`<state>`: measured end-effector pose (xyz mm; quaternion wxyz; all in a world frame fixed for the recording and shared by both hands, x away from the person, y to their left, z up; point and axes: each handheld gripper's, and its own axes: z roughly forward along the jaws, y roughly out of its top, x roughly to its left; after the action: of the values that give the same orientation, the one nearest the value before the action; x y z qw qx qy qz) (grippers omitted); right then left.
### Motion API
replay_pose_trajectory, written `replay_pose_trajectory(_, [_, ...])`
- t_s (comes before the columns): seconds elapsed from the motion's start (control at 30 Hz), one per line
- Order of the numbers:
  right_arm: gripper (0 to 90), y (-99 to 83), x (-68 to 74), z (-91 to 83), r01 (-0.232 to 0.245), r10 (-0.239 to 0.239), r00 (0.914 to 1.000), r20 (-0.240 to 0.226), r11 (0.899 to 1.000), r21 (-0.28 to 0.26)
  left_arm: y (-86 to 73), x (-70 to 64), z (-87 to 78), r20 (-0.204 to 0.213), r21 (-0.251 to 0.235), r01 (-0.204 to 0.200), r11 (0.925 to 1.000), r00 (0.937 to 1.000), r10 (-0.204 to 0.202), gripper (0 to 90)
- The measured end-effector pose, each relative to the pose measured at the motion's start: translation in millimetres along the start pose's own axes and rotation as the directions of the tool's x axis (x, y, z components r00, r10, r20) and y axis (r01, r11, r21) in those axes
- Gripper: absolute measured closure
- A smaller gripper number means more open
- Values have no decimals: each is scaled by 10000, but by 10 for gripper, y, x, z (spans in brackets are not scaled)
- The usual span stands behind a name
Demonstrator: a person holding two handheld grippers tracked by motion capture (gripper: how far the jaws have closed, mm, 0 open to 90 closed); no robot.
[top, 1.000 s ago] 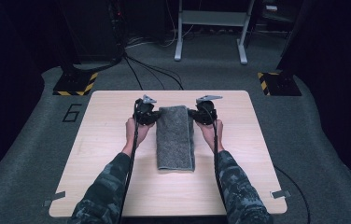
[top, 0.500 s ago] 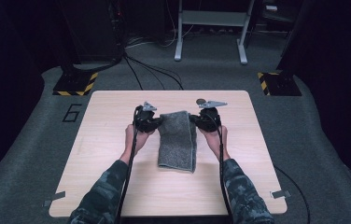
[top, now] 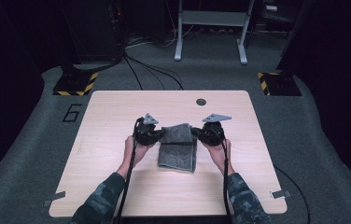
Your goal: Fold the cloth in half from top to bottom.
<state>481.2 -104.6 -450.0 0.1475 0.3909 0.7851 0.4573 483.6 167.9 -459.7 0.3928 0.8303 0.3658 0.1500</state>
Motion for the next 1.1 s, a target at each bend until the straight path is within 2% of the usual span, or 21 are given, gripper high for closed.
replay_pose_trajectory(0.1, [866, -88, 35, -26, -44, 45, 10000, -76, 10000, 73, -70, -40, 1, 155, 242, 7, 9997, 9999, -10, 798])
replay_pose_trajectory(0.17, [857, -154, 61, -44, -58, 59, 9999, -142, 9999, 116, -115, -66, 2, 375, 287, 26, 9996, 9993, -36, 759])
replay_pose_trajectory(0.3, [823, -283, 116, -105, -109, 115, 9996, -273, 9997, 221, -214, -133, -26, 784, 720, 40, 9974, 9969, -96, 679])
replay_pose_trajectory(0.4, [780, -383, 137, -183, -176, 189, 9990, -401, 9993, 327, -329, -181, -69, 1049, 1026, 157, 9946, 9941, -265, 577])
replay_pose_trajectory(0.47, [721, -451, 145, -245, -250, 273, 9981, -553, 9989, 406, -398, -211, -112, 1082, 1263, 27, 9920, 9940, -165, 510])
replay_pose_trajectory(0.53, [691, -510, 167, -321, -233, 258, 9977, -634, 9990, 392, -465, -230, -187, 1251, 1413, 59, 9900, 9919, -238, 450])
replay_pose_trajectory(0.63, [611, -554, 176, -447, -394, 410, 9958, -815, 9990, 214, -519, -230, -301, 1216, 1346, 129, 9908, 9921, -294, 398])
replay_pose_trajectory(0.67, [583, -556, 169, -477, -469, 479, 9956, -801, 9988, 150, -524, -220, -335, 1201, 1263, 263, 9916, 9919, -416, 383])
replay_pose_trajectory(0.77, [520, -526, 134, -488, -614, 629, 9959, -650, 9978, 238, -481, -162, -388, 1025, 928, 475, 9945, 9931, -570, 350])
replay_pose_trajectory(0.8, [492, -509, 129, -467, -623, 637, 9965, -539, 9977, 285, -451, -154, -385, 987, 837, 654, 9943, 9924, -736, 336])
replay_pose_trajectory(0.9, [449, -461, 133, -367, -764, 782, 9964, -336, 9958, 505, -333, -156, -333, 720, 583, 805, 9950, 9938, -846, 310])
replay_pose_trajectory(0.97, [417, -438, 165, -282, -661, 673, 9976, -139, 9951, 738, -264, -189, -261, 301, 533, 954, 9940, 9948, -971, 297])
replay_pose_trajectory(1.0, [403, -435, 182, -235, -595, 603, 9981, -89, 9954, 746, -240, -207, -221, 260, 521, 926, 9943, 9952, -940, 288])
replay_pose_trajectory(1.03, [389, -432, 209, -188, -560, 564, 9984, -12, 9944, 894, -222, -222, -175, 225, 635, 876, 9941, 9958, -892, 267])
replay_pose_trajectory(1.07, [374, -433, 240, -141, -526, 520, 9986, 92, 9935, 1013, -216, -246, -121, 15, 730, 880, 9934, 9961, -883, 260])
replay_pose_trajectory(1.1, [361, -439, 271, -100, -518, 499, 9985, 208, 9928, 1078, -222, -251, -80, -59, 941, 691, 9932, 9976, -688, 259])
